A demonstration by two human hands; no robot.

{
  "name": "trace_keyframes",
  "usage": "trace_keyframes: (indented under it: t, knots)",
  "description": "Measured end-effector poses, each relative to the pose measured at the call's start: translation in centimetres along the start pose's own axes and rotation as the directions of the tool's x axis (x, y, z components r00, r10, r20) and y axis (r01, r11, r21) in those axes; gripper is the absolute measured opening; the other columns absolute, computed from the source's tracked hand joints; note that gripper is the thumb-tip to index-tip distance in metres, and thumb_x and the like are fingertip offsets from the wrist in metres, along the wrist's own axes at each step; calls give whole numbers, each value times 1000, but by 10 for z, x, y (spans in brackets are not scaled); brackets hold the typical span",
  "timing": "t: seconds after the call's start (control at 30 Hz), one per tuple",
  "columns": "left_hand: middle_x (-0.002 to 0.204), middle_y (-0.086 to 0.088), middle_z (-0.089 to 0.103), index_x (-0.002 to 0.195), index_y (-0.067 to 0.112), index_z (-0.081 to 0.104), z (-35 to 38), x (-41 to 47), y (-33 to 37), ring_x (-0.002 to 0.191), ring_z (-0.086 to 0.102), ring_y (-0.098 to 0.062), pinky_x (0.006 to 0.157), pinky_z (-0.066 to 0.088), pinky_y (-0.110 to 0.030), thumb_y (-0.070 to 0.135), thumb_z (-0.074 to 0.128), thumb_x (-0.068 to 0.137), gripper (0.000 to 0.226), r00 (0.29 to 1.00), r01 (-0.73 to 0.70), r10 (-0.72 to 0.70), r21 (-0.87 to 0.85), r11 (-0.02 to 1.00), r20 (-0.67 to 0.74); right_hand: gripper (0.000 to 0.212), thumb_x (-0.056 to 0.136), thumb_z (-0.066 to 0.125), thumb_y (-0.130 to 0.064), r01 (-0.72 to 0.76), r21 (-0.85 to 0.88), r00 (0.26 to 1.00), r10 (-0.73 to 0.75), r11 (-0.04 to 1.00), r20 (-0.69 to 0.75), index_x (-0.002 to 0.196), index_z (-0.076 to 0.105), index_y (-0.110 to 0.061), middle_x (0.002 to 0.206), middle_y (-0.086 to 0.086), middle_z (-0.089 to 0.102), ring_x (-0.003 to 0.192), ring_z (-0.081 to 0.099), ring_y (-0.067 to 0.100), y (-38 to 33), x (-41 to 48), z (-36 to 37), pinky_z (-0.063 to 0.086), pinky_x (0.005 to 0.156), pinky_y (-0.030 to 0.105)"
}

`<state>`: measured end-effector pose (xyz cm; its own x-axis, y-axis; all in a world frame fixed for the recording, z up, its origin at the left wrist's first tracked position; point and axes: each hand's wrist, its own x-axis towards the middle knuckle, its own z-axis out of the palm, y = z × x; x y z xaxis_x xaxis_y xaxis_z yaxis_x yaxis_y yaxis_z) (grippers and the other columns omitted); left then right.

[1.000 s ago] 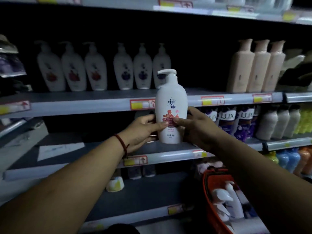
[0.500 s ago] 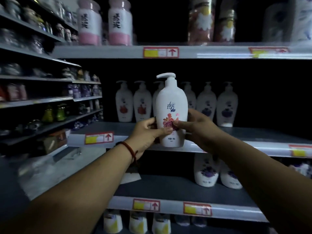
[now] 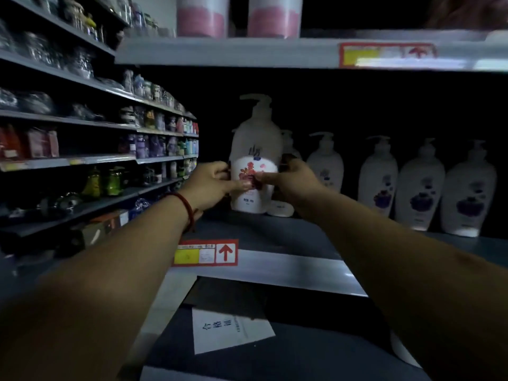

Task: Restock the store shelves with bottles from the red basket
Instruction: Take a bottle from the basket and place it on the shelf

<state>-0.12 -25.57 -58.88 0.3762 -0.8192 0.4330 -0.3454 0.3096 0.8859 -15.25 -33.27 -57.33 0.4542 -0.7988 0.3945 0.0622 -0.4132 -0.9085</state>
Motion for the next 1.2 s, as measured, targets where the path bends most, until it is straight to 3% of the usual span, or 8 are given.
trace_keyframes:
  t: [0.07, 0.17, 0.27, 0.53, 0.97, 1.1, 1.2]
  knots:
    - [107, -6, 72, 104, 16, 66, -7, 18, -19, 95, 69, -13, 81, 57, -22, 5, 79, 78, 31, 1000, 14, -14, 19, 1000, -11, 45, 81, 76, -5, 14, -26, 1000, -14, 1000, -11, 121, 56, -5, 119, 15, 67, 104, 66, 28, 14, 19, 14, 58, 87, 41]
    - [112, -10, 71, 111, 12, 65, -2, 32, -61, 104, 68, -23, 94, 55, -39, 4, 80, 76, 39, 999, 41, -39, 87, 995, -23, 53, 80, 78, -13, 17, -178, 999, -23, 984, -31, 126, 52, -7, 123, 10, 64, 109, 63, 27, 50, 29, 25, 54, 96, 43]
    - [106, -9, 71, 115, 3, 64, 2, 40, -85, 99, 67, -20, 89, 53, -31, 6, 83, 72, 47, 999, 35, -40, 219, 975, 16, 58, 80, 79, -22, -5, -351, 1000, -3, 936, -22, 129, 51, -9, 123, 7, 63, 110, 63, 24, 76, 32, 24, 51, 99, 42]
    - [109, -9, 72, 114, 8, 66, -1, 42, -88, 101, 67, -23, 98, 52, -41, 13, 84, 73, 45, 998, 55, -55, 222, 973, -5, 54, 83, 75, -32, -19, -534, 998, 44, 845, 34, 127, 52, -10, 120, 5, 64, 106, 63, 22, 75, 30, 23, 52, 95, 37]
    - [103, -11, 73, 102, 6, 71, -3, 45, -91, 98, 68, -26, 95, 53, -43, 17, 86, 70, 37, 996, 89, -77, 328, 941, -49, 54, 89, 69, -34, -28, -669, 996, 79, 743, 46, 132, 49, -9, 132, 11, 58, 117, 56, 25, 68, 23, 33, 42, 89, 29]
    - [93, -10, 74, 88, 6, 72, -4, 45, -89, 90, 69, -26, 89, 56, -44, 19, 90, 62, 34, 994, 107, -98, 386, 916, -43, 57, 88, 69, -36, -23, -682, 996, 76, 731, 47, 134, 49, -10, 133, 11, 57, 119, 55, 26, 70, 24, 32, 42, 91, 30]
    - [98, -9, 74, 95, 5, 71, -2, 43, -86, 94, 68, -26, 91, 55, -42, 20, 91, 60, 43, 995, 103, -96, 430, 897, -39, 59, 88, 69, -38, -10, -698, 995, 77, 716, 64, 135, 48, -8, 136, 12, 56, 121, 54, 28, 69, 27, 30, 42, 98, 33]
